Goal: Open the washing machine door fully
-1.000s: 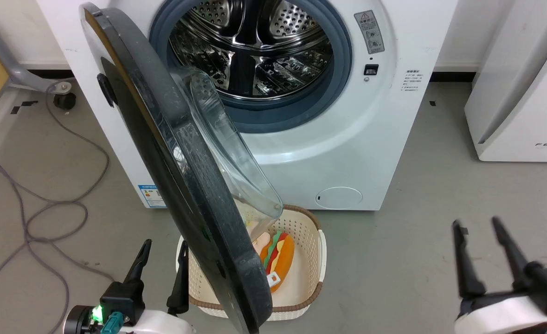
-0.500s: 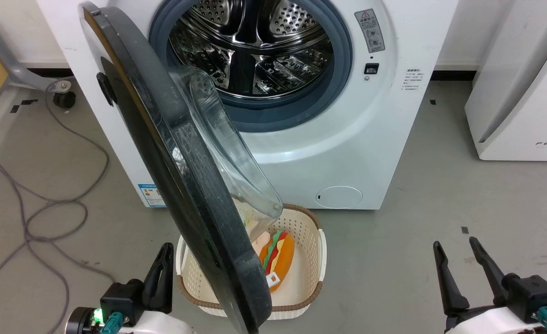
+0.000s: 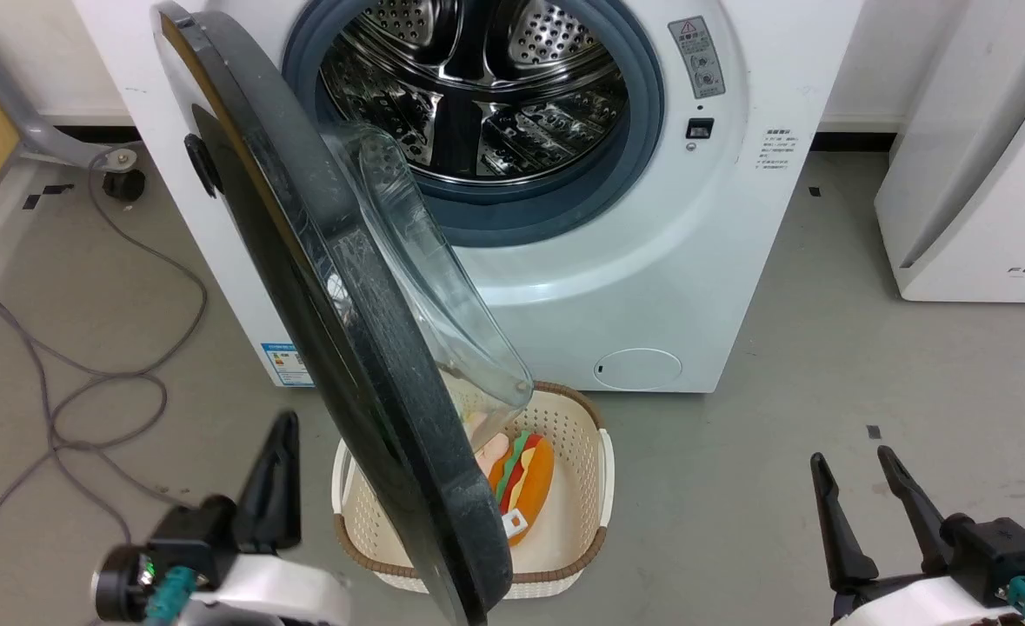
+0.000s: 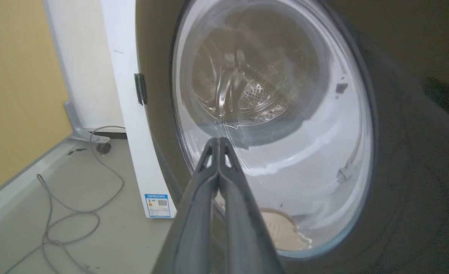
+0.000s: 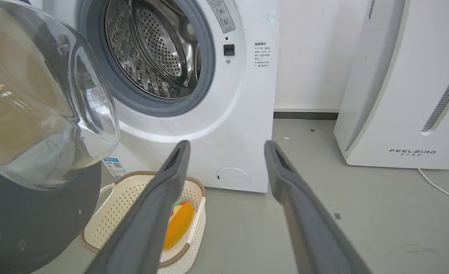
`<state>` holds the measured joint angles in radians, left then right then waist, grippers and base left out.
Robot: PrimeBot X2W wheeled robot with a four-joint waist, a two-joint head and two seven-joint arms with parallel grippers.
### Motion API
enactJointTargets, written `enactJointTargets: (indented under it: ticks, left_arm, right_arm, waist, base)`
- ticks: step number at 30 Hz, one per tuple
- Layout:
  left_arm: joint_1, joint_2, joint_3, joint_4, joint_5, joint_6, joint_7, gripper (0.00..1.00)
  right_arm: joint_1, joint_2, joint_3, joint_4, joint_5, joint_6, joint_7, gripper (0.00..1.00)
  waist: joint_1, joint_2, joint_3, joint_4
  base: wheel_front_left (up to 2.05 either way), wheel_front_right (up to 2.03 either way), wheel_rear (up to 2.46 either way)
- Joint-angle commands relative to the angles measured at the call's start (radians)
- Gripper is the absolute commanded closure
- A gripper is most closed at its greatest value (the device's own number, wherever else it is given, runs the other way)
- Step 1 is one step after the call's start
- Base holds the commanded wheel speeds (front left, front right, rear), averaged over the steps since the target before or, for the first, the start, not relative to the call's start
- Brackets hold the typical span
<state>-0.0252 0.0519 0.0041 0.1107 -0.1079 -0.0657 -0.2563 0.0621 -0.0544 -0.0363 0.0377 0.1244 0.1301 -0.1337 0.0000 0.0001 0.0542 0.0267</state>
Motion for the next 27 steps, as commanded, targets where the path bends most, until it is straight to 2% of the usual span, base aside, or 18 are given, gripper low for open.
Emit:
enactJointTargets:
  ticks: [1, 9, 16, 22, 27]
  left_arm:
    - [-0.019, 0.000, 0.004, -0.018, 0.002, 0.000, -0.006, 1.00]
    - [-0.044, -0.001, 0.045, -0.289, 0.002, 0.025, -0.006, 1.00]
    - [-0.040, -0.001, 0.032, -0.516, -0.004, 0.038, -0.006, 1.00]
    - [-0.044, -0.001, -0.042, -0.671, -0.030, 0.018, -0.006, 1.00]
    - [-0.014, -0.001, -0.177, -0.726, -0.068, -0.011, 0.030, 1.00]
  right_arm:
    - [-0.006, 0.004, 0.001, 0.002, 0.002, 0.001, -0.005, 0.00]
    - [-0.011, 0.004, 0.004, 0.001, 0.005, 0.001, -0.007, 0.00]
    - [-0.011, 0.004, 0.006, 0.007, 0.009, 0.001, -0.010, 0.00]
    - [-0.014, 0.004, 0.010, 0.012, 0.011, 0.001, -0.012, 0.00]
    - [-0.013, 0.004, 0.014, 0.019, 0.013, 0.001, -0.012, 0.00]
  waist:
    - [0.0000, -0.0001, 0.001, 0.001]
    - [0.0000, -0.0001, 0.008, 0.001]
    - [0.0000, -0.0001, 0.008, 0.002]
    - [0.0000, -0.0001, 0.006, 0.001]
    - [0.0000, -0.0001, -0.002, -0.004]
  base:
    - [0.00, 0.00, 0.00]
    - [0.00, 0.00, 0.00]
    - [0.00, 0.00, 0.00]
    - [0.00, 0.00, 0.00]
    - [0.00, 0.00, 0.00]
